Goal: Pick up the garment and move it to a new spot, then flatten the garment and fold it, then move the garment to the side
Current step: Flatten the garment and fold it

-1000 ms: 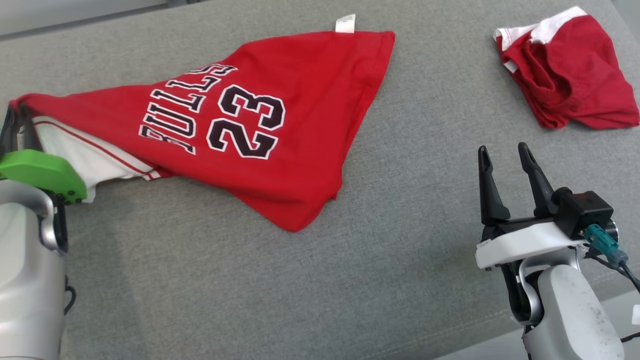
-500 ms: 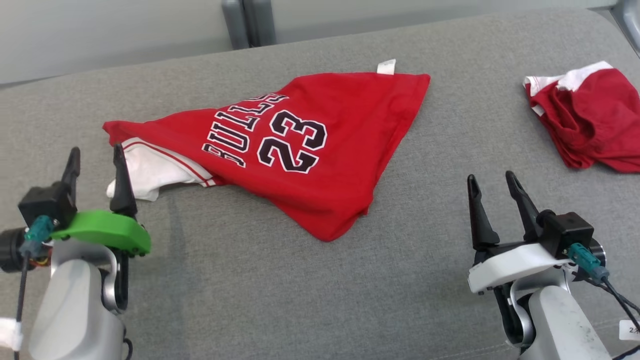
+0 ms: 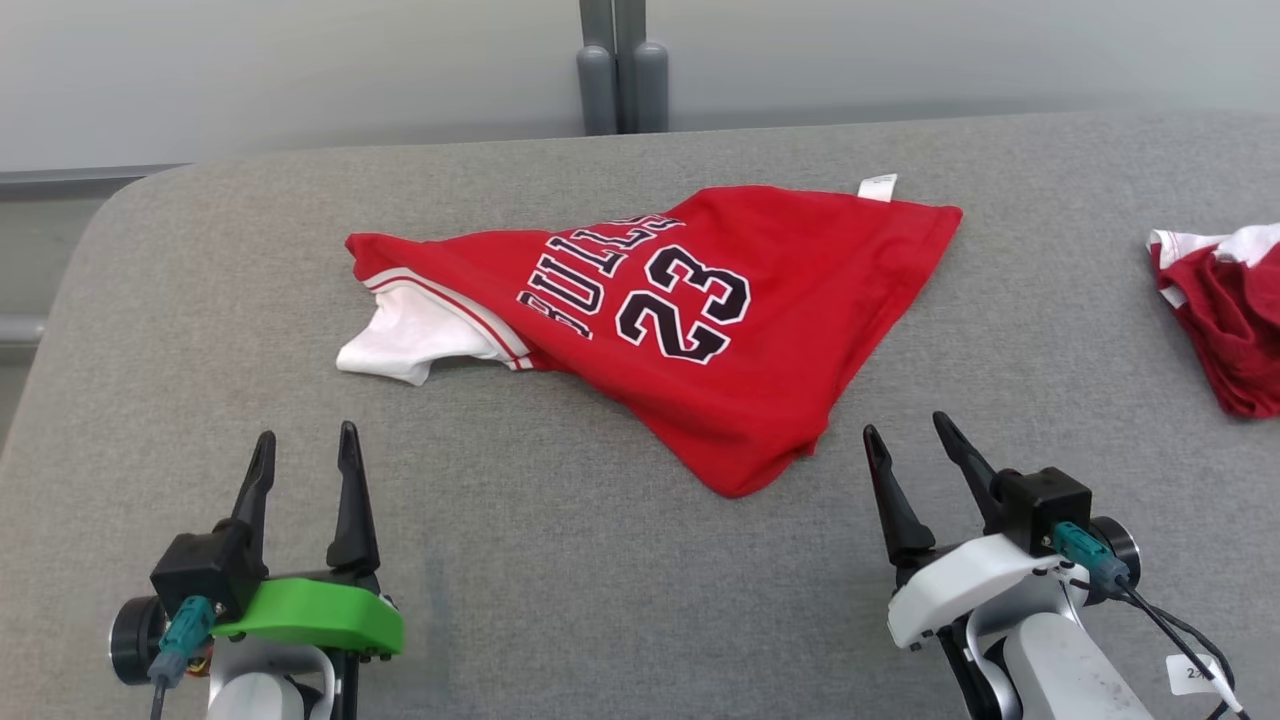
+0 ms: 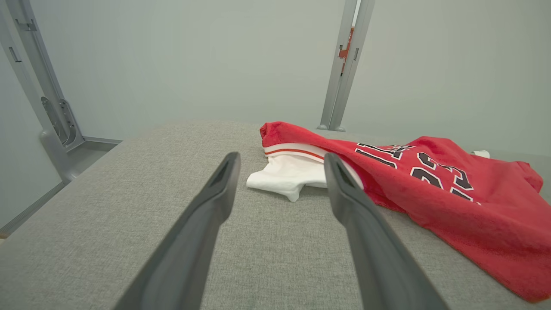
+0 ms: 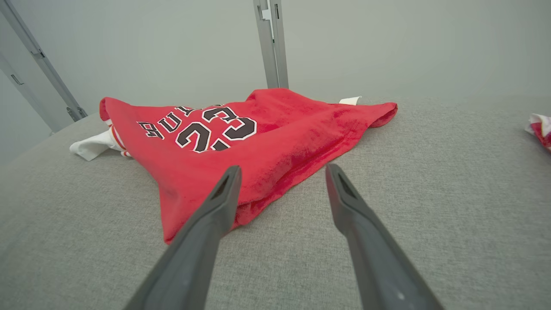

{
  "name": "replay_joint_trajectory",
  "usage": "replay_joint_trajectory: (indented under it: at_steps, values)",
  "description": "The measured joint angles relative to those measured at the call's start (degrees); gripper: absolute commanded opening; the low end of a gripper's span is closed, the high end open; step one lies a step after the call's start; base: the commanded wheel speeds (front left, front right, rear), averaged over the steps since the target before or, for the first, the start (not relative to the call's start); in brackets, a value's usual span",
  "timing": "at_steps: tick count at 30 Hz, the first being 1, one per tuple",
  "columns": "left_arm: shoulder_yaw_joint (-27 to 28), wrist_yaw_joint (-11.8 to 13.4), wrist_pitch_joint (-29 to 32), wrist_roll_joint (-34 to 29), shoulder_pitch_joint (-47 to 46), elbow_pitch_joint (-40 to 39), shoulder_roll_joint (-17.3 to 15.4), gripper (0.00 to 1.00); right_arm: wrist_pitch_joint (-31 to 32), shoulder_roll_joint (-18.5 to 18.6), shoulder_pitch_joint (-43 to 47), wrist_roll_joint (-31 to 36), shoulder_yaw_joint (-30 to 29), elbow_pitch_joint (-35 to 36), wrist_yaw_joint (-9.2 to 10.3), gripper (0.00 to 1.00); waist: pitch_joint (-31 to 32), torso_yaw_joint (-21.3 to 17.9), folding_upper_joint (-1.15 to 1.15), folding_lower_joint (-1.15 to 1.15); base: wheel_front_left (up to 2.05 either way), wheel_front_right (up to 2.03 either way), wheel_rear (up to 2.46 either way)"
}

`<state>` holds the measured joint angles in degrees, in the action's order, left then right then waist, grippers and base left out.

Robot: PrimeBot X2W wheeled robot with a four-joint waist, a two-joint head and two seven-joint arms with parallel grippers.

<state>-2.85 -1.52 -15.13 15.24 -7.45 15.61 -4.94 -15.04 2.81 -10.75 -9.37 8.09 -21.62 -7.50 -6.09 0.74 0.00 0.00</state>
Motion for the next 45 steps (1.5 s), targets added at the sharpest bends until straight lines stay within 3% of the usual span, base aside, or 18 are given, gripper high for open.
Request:
replay_joint_trajectory:
  at_steps: [13, 21, 22, 23, 25, 37, 45]
  values:
    - [-3.41, 0.35, 0.01, 0.27, 3.32, -4.01, 1.82, 1.00, 0.00, 0.00, -6.00, 1.69, 4.53, -12.47, 0.00, 1.00, 0.50, 5.22, 0.00, 0.00, 0.00, 0.00, 0.00]
    - [-5.27, 0.81, 0.01, 1.21, 3.28, -4.44, 1.98, 1.00, -0.01, 0.01, -13.55, 8.81, 3.64, -25.53, -0.01, 1.00, -0.91, 8.84, 0.00, 0.00, 0.00, 0.00, 0.00]
    - [-5.39, 0.90, 0.01, 1.35, 3.28, -4.45, 1.98, 1.00, -0.01, 0.01, -14.18, 9.94, 3.30, -26.59, -0.01, 0.78, -1.07, 9.23, 0.00, 0.00, 0.00, 0.00, 0.00]
    - [-5.57, 1.02, 0.01, 1.40, 3.27, -4.46, 2.00, 1.00, -0.01, 0.02, -14.90, 10.80, 2.93, -27.70, -0.01, 0.40, -1.26, 9.73, 0.00, 0.00, 0.00, 0.00, 0.00]
    - [-5.82, 1.32, 0.01, 1.88, 3.27, -4.64, 2.01, 1.00, -0.01, -0.01, -15.76, 11.11, 2.05, -29.21, -0.01, 0.00, -1.64, 10.69, 0.00, 0.00, 0.00, 0.00, 0.00]
    - [-7.00, 2.56, 0.01, 3.26, 3.30, -5.89, 2.02, 1.00, -0.01, 0.30, -23.26, 14.10, -1.55, -25.02, -0.01, 0.00, -3.67, 12.25, 0.00, 0.00, 0.00, 0.00, 0.00]
    - [-9.88, 2.71, 0.01, 4.59, 2.01, -5.69, 2.04, 1.00, 3.60, 3.96, -33.93, 15.64, 0.66, -31.90, -0.01, 0.00, -5.15, 14.50, 0.00, 0.00, 0.00, 0.00, 0.00]
